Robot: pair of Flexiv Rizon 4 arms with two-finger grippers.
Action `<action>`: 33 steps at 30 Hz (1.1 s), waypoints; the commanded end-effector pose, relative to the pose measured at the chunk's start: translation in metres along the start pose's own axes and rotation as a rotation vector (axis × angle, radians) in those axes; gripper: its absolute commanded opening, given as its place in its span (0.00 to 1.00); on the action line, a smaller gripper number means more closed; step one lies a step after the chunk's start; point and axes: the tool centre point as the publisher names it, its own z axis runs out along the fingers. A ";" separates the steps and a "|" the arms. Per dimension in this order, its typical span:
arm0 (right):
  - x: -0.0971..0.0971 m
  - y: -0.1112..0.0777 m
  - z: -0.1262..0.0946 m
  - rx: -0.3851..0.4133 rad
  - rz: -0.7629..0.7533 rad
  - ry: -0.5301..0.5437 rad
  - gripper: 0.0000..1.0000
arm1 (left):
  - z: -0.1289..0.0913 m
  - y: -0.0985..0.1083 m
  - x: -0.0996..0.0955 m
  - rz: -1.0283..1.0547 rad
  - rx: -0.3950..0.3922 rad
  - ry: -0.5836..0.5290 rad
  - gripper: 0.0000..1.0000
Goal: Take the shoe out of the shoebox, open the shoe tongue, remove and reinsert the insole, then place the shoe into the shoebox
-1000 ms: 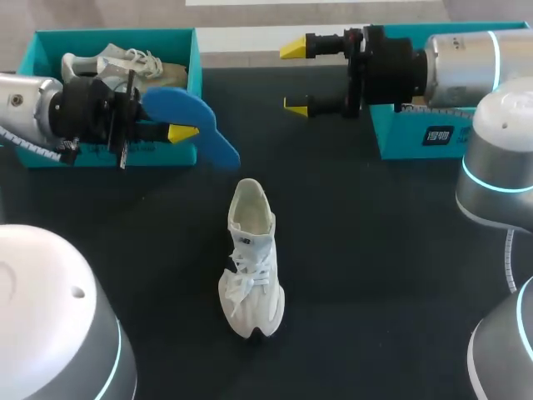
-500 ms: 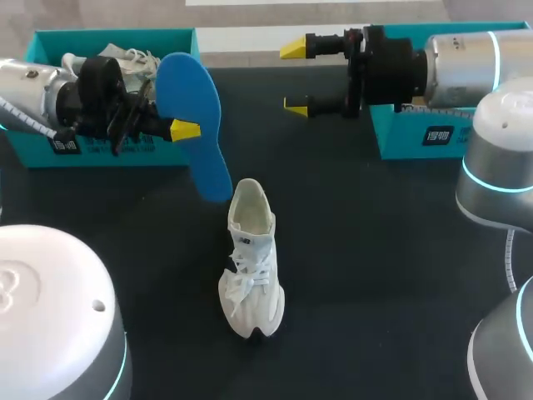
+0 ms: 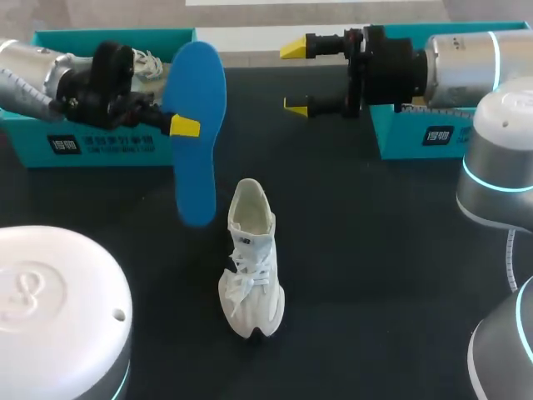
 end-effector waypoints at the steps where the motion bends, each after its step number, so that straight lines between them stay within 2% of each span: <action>1: 0.000 0.000 0.002 -0.003 0.002 -0.002 1.00 | -0.002 -0.004 -0.002 -0.228 -0.058 0.019 0.00; 16: 0.000 0.000 0.002 -0.003 0.002 -0.002 1.00 | -0.002 -0.004 -0.002 -0.228 -0.058 0.019 0.00; 20: 0.000 0.000 0.002 -0.003 0.002 -0.002 1.00 | -0.005 0.001 -0.015 -0.338 0.020 -0.044 0.00; 22: 0.000 0.000 0.002 -0.003 0.002 -0.002 1.00 | -0.007 0.004 -0.022 -0.413 0.093 -0.051 0.00; 25: 0.000 0.000 0.002 -0.003 0.002 -0.002 1.00 | -0.009 0.009 -0.031 -0.496 0.180 -0.027 0.00; 27: 0.001 -0.005 0.004 -0.031 -0.006 -0.056 1.00 | -0.008 0.011 -0.034 -0.560 0.224 -0.004 0.00; 33: 0.005 -0.017 0.008 -0.080 -0.045 -0.193 1.00 | -0.006 0.015 -0.049 -0.658 0.245 0.021 0.00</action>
